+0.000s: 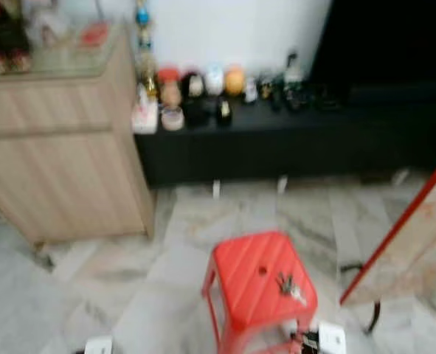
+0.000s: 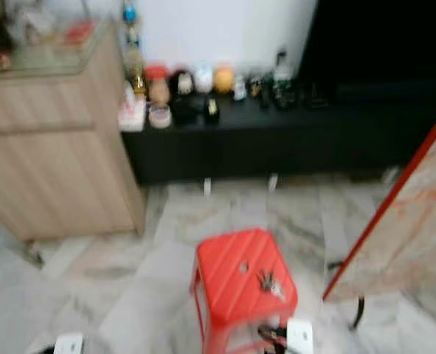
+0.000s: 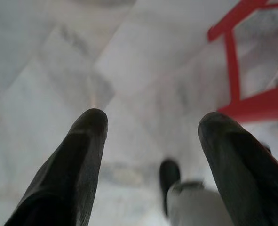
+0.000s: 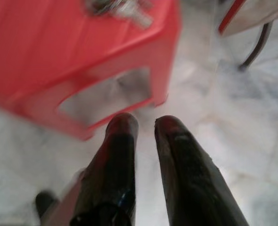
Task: Hang keys on a hook
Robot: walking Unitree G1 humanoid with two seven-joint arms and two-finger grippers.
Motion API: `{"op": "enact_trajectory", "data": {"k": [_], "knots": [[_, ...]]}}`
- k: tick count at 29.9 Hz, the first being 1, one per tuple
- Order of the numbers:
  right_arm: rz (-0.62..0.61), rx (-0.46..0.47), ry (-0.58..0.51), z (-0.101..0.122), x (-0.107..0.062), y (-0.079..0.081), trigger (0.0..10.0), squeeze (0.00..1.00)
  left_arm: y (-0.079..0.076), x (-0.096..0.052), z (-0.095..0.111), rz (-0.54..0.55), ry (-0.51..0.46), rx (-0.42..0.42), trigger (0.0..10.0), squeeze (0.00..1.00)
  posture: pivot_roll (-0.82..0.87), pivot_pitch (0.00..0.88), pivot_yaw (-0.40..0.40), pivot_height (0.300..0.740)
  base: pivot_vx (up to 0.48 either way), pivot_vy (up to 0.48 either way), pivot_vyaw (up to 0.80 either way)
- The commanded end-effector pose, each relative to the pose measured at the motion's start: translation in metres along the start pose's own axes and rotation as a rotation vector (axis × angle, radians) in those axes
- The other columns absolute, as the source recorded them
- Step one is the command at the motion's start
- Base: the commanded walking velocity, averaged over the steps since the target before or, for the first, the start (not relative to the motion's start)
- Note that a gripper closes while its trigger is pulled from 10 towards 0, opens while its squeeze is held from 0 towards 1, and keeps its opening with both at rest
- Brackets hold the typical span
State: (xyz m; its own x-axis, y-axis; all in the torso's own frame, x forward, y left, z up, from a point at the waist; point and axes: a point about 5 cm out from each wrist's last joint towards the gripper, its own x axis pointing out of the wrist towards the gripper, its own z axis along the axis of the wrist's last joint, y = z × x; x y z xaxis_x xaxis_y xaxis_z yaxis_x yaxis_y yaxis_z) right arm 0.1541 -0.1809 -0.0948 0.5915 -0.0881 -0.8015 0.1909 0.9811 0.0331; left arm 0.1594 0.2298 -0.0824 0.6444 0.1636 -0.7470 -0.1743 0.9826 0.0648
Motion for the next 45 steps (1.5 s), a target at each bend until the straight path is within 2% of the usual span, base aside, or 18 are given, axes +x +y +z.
{"op": "enact_trajectory", "data": {"k": [1,5,6,25,33,39,45], "knots": [[0.000,-0.013,0.002,-0.0001,-0.0001,-0.0013,10.0,0.00,-0.0025,-0.0017,-0.0064,-0.009,0.020,0.012,10.0,0.00,0.04,0.000,-0.015,0.740,0.360,0.000,0.56],[0.003,-0.008,0.001,0.0001,-0.0001,-0.0012,10.0,0.00,-0.0030,-0.0013,-0.0049,-0.008,0.013,0.013,10.0,0.00,0.04,0.000,-0.016,0.740,0.359,0.000,0.74],[-0.004,0.022,0.002,-0.0006,-0.0002,-0.0011,10.0,0.00,-0.0033,-0.0010,-0.0041,-0.009,0.010,0.012,10.0,0.00,0.04,0.000,-0.017,0.740,0.000,0.000,0.00],[-0.009,0.023,-0.008,0.0016,0.0002,-0.0026,10.0,0.00,-0.0065,-0.0009,-0.0023,-0.013,-0.012,-0.016,10.0,0.00,0.04,0.000,-0.029,0.740,0.000,0.000,0.00],[-0.003,0.018,-0.008,0.0018,0.0002,-0.0026,10.0,0.00,-0.0064,-0.0013,-0.0028,-0.011,-0.015,0.008,10.0,0.00,0.04,0.000,-0.031,0.740,0.000,0.000,0.00],[-0.003,0.016,-0.007,0.0017,0.0002,-0.0029,10.0,0.00,-0.0071,-0.0012,-0.0025,-0.009,-0.019,0.005,10.0,0.00,0.04,0.000,-0.031,0.740,0.000,-0.454,0.00],[0.001,0.011,-0.005,0.0017,0.0002,-0.0029,10.0,0.00,-0.0069,-0.0010,-0.0014,-0.010,-0.024,-0.004,10.0,0.00,0.04,0.000,-0.032,0.740,0.000,0.000,0.00]]}}
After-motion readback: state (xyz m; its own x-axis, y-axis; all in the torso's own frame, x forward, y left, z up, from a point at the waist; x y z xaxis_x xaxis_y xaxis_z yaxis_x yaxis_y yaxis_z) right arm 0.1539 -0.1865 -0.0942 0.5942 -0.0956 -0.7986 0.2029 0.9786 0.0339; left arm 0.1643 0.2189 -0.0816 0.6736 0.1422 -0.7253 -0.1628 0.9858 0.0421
